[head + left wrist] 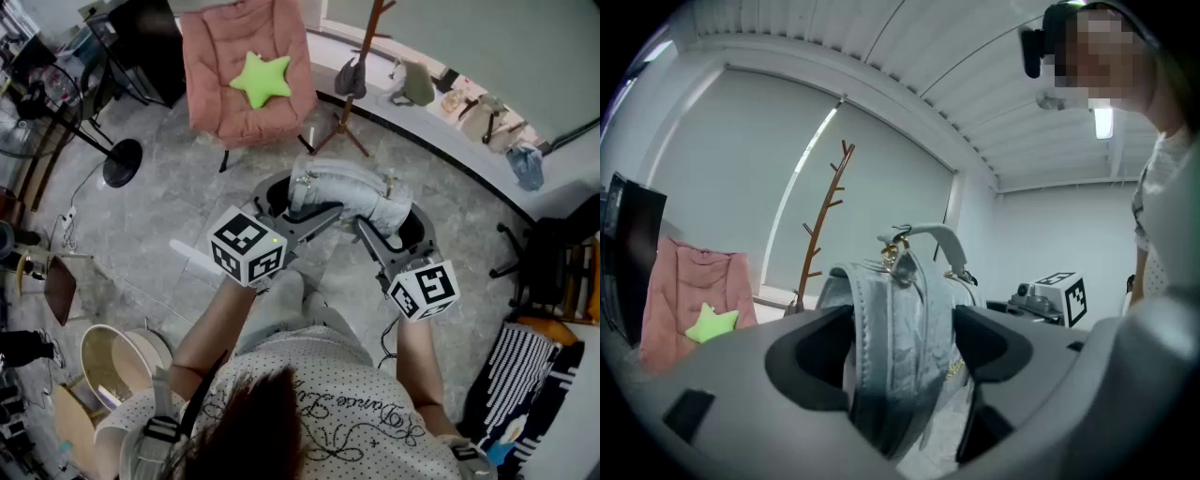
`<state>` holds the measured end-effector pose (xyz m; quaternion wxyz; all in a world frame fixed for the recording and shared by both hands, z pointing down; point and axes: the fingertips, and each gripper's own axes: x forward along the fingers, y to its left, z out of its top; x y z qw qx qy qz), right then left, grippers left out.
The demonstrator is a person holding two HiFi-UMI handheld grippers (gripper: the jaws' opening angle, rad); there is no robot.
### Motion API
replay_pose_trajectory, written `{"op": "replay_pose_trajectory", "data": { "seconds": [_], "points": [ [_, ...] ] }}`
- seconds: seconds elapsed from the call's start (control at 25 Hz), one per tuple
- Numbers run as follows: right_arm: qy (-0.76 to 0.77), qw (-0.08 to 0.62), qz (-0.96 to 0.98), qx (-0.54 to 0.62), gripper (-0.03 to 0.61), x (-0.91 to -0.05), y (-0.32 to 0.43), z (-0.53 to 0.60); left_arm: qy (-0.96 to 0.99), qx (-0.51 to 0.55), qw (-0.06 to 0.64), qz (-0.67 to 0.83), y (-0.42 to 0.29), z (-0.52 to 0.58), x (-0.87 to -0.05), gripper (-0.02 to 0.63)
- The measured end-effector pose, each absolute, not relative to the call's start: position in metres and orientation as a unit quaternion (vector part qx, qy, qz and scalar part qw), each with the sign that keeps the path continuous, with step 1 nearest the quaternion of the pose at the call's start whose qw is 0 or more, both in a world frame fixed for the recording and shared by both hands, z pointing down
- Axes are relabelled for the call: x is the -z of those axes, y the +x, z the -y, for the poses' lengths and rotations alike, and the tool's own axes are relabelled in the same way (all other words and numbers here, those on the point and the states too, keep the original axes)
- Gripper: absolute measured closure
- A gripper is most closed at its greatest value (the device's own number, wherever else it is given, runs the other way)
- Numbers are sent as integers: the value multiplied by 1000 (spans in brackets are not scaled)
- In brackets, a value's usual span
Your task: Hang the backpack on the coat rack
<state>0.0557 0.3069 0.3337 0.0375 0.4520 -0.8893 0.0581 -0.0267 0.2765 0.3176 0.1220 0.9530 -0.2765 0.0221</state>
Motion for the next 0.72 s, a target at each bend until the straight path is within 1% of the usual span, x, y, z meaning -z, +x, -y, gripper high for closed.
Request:
{"op": "replay_pose_trajectory", "data": {
  "seconds": [0.72],
  "points": [
    [439,33,896,-51,239,-326,60,-314,952,-18,103,289,-23,-286,-307,265]
  ]
}}
